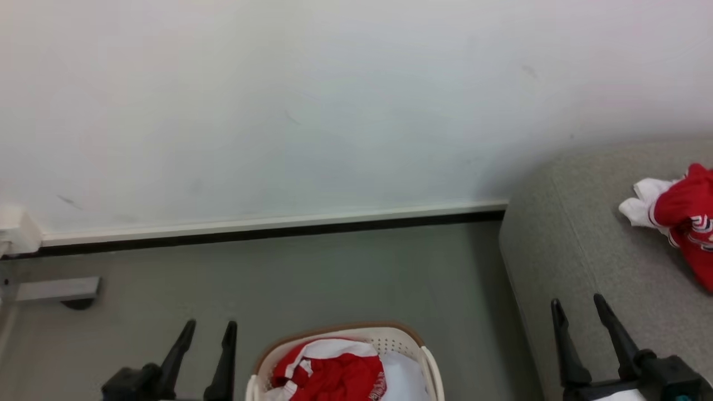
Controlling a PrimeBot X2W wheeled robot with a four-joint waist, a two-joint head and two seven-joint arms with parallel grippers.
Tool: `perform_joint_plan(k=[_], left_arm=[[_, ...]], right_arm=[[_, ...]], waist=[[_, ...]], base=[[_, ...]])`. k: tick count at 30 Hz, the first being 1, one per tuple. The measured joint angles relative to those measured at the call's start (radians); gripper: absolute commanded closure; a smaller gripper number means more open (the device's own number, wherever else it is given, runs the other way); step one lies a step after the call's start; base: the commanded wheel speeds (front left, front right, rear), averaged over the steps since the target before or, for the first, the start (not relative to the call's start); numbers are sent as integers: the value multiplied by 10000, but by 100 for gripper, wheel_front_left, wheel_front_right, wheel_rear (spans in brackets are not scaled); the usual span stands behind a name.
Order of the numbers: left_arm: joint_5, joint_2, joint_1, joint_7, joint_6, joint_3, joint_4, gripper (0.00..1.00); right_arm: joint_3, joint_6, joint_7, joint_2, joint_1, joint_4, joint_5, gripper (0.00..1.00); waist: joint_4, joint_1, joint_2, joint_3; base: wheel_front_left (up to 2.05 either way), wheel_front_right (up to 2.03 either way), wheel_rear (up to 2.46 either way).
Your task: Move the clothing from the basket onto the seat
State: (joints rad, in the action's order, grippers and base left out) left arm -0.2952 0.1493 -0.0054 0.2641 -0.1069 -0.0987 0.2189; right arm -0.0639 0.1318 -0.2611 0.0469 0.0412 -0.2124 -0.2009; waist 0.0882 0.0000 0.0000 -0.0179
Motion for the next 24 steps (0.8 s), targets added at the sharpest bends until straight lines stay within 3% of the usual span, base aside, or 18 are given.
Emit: perform_joint_plan(k=[7, 17, 24], left_arm=[[437, 564, -1354, -203, -174, -836, 894, 0], [740, 1438, -3254, -2194, -245, -3032, 2541, 0], [405, 1870, -4289, -3030, -245, -3944, 3908, 0]], right_arm=[[-67, 0, 0, 0, 676, 759, 71, 0], [-54, 0, -2, 8, 1173, 1824, -261, 0], [-165, 0, -2, 13, 1685, 2508, -539, 0]], waist=[[843, 0, 0, -916], [1982, 2, 0, -2819], [2492, 3, 0, -4324]], base=[[0, 0, 0], [0, 0, 0], [0, 0, 0]])
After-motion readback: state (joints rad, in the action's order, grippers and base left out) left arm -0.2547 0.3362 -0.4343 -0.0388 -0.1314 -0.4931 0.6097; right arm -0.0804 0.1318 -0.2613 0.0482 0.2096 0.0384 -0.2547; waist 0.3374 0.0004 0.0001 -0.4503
